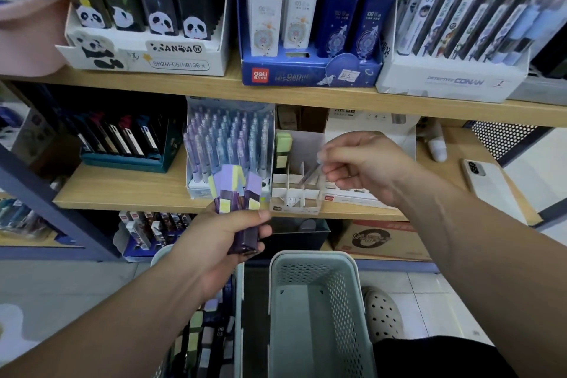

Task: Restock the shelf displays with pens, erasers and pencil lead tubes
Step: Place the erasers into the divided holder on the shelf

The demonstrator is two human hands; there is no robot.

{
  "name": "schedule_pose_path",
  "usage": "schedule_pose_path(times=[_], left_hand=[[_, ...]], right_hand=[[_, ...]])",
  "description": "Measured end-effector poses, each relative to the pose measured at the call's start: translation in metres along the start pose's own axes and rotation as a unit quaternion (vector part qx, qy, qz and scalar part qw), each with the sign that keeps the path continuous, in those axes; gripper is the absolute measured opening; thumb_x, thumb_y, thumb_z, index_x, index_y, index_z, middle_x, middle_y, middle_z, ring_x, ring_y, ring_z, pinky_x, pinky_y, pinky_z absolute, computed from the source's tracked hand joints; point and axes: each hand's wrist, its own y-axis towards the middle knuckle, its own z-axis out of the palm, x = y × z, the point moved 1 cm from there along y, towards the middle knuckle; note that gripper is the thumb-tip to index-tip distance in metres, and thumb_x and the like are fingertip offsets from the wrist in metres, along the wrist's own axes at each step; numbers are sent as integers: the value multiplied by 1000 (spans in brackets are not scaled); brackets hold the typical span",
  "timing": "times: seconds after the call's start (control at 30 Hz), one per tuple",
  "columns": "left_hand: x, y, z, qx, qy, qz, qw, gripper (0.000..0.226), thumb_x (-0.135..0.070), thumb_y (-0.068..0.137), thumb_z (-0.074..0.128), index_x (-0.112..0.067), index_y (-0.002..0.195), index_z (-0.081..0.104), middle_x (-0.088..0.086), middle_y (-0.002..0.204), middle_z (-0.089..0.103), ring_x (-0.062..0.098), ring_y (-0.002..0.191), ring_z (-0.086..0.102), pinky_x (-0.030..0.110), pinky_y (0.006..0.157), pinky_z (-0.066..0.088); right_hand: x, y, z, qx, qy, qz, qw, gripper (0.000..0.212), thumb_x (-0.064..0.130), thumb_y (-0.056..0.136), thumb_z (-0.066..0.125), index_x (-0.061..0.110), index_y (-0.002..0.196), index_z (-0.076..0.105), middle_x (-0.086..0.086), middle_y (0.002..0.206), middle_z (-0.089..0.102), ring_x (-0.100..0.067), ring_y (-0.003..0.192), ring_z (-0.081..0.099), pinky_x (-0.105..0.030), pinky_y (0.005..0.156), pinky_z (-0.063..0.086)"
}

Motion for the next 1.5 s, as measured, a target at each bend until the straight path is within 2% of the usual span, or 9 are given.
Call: schedule_pose_path(times=[0.07,0.2,0.33,0.47,0.57,0.8,1.3,1.4,1.5], left_hand=[[1,1,-1,-4,-3,-4,1000,65,-10,60,78,9,120,63,11,79,71,18,63,67,30,59,53],[2,1,-3,-6,2,-11,1000,60,-12,61,75,12,115,64,13,79,70,19,63,65,29,57,52],[3,3,-5,-7,12,-25,1000,58,-15,59,74,10,112,66,12,78,70,17,61,65,27,53,53],[4,6,-10,-10,18,-31,999,56,-17,59,74,8,108,68,11,77,69,16,61,65,27,56,53],[4,7,-12,-13,18,-29,999,52,-18,58,74,6,105,70,11,78,70,16,63,67,27,55,54],[4,6,-13,-20,16,-26,999,47,-16,54,75,2,98,71,13,90,74,17,68,69,31,63,54],[0,3,-13,-17,21,-28,999,62,-18,55,76,8,110,68,13,81,71,17,64,67,27,56,55],[-1,2,-12,-15,22,-27,999,61,-18,57,76,10,111,67,13,80,71,18,64,67,28,57,55],[-2,0,-7,-2,24,-22,999,57,-16,61,75,10,112,66,12,79,71,17,62,65,26,54,54]], right_hand=[[-4,4,-4,-34,-35,-29,998,10,18,85,79,9,87,74,-12,73,73,-19,62,67,-28,57,56],[-10,17,-6,-95,-172,-104,975,11,11,93,65,18,93,74,-8,72,73,-16,59,68,-32,57,57],[-13,24,-3,-112,-400,-190,890,22,22,92,66,28,114,64,2,70,73,-9,65,65,-21,57,46],[-8,33,2,-166,-488,-228,826,16,29,93,65,22,107,68,-1,89,74,-22,89,64,-33,77,53],[-5,41,6,-172,-514,-220,811,14,33,97,61,28,107,69,1,99,72,-22,94,63,-34,83,54],[-10,53,14,-161,-488,-217,830,14,26,96,61,27,106,70,-1,102,72,-25,95,63,-36,85,52],[-19,59,20,-178,-518,-256,797,19,27,96,60,26,111,70,-1,107,71,-25,96,63,-37,81,53],[-20,53,14,-165,-471,-256,828,14,25,92,65,24,104,73,3,97,71,-20,90,64,-34,77,53],[-12,36,19,-59,-336,-188,921,11,28,92,71,18,93,76,6,81,70,-14,72,66,-28,69,49]])
